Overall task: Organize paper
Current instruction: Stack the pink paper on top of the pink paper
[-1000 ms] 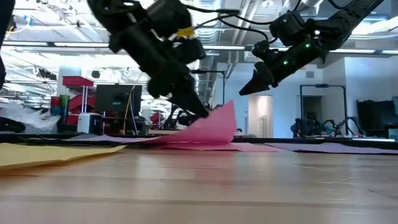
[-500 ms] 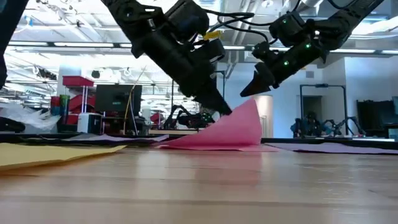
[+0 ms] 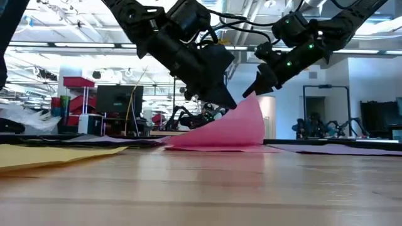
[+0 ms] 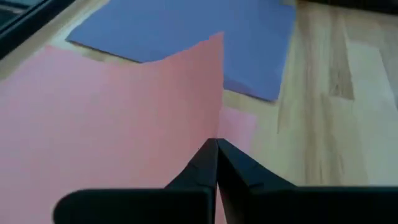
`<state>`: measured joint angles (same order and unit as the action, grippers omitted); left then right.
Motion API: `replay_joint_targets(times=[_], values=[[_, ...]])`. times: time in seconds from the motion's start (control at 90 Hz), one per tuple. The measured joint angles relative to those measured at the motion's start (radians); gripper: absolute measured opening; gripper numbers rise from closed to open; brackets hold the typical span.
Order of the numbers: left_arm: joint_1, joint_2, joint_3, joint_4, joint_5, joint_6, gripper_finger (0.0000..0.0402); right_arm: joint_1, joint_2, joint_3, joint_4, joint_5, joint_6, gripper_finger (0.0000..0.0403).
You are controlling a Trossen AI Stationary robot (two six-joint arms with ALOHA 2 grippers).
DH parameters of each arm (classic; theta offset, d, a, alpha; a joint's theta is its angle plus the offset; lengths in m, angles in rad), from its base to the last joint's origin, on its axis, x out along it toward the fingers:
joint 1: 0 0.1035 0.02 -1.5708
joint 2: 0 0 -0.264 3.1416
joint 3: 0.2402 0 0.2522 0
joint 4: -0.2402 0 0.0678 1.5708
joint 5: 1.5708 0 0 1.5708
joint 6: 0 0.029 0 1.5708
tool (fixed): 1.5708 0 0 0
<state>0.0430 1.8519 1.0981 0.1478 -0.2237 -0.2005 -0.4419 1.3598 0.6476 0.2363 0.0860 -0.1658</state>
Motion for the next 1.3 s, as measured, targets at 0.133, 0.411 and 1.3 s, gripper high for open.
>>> replay_joint_targets(times=[0.133, 0.411, 1.3], values=[[-0.009, 0.0, 0.0, -0.003, -0.002, -0.046, 0.0, 0.0, 0.0, 0.0, -0.003, 0.0, 0.0, 0.0059], [-0.011, 0.0, 0.0, -0.028, 0.061, -0.003, 0.0009, 0.0, 0.0, 0.0, -0.018, 0.0, 0.014, 0.0059], [-0.009, -0.001, -0.001, -0.028, 0.059, -0.003, 0.009, -0.131, 0.266, -0.001, -0.061, 0.078, 0.253, 0.0001]])
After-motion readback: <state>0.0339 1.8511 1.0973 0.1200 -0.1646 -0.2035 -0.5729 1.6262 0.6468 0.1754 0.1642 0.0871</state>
